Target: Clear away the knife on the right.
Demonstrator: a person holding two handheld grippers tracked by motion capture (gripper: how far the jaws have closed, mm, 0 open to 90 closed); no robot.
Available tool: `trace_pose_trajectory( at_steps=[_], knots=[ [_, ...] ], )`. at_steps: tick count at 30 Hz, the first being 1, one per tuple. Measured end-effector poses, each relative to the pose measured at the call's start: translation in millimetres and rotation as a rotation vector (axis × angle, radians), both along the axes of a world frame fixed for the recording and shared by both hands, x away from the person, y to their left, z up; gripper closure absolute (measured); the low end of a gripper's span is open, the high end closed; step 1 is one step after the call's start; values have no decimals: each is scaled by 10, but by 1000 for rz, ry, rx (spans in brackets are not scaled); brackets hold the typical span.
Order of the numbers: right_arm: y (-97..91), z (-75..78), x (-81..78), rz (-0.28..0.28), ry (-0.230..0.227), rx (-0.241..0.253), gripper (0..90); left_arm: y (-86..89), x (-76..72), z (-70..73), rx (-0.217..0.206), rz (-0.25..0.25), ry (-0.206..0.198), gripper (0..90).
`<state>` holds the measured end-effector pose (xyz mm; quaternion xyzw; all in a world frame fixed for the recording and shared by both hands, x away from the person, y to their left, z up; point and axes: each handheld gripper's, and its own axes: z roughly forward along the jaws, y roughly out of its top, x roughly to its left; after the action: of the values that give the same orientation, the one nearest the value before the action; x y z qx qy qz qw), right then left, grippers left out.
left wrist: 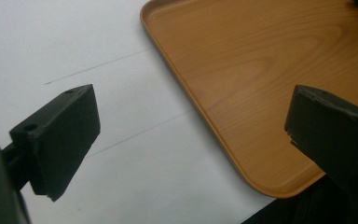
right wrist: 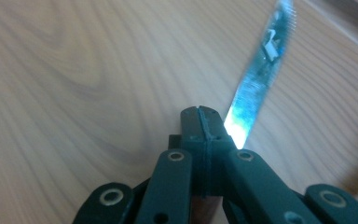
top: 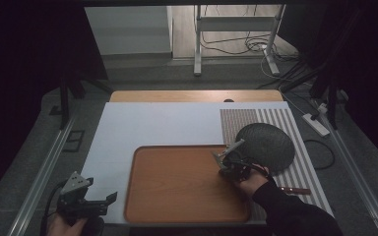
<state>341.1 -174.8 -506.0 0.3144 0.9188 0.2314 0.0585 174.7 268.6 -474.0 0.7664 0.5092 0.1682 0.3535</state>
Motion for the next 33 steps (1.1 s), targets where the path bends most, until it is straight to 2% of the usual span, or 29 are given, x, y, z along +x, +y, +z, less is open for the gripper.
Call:
trace_pose_trajectory(
  at_steps=[6,13,16,18,22,26,29,32,33],
  knots=[
    [-182,18,0,-42,21,-13,891,-2,4,0,-1,-1,-1,41],
    [-291,29,-18,-67,33,-25,890,-4,7,0,0,-3,-1,40],
    [-284,39,-27,-59,34,-13,849,-5,8,0,0,-3,-1,40],
    [-273,74,-41,-52,16,1,811,-4,9,0,-1,-3,-1,41],
    [-288,163,-61,-51,-26,47,681,-2,10,0,-3,-3,0,40],
    [-324,236,-80,-53,-38,88,503,2,11,-1,-6,-3,1,41],
    [-336,247,-101,-51,-54,75,317,3,11,-1,-8,-3,1,41],
    [-327,247,-134,-75,-88,56,158,3,12,-1,-8,-3,1,41],
    [-326,251,-143,-82,-98,50,139,4,12,-1,-8,-3,1,41]
  ],
)
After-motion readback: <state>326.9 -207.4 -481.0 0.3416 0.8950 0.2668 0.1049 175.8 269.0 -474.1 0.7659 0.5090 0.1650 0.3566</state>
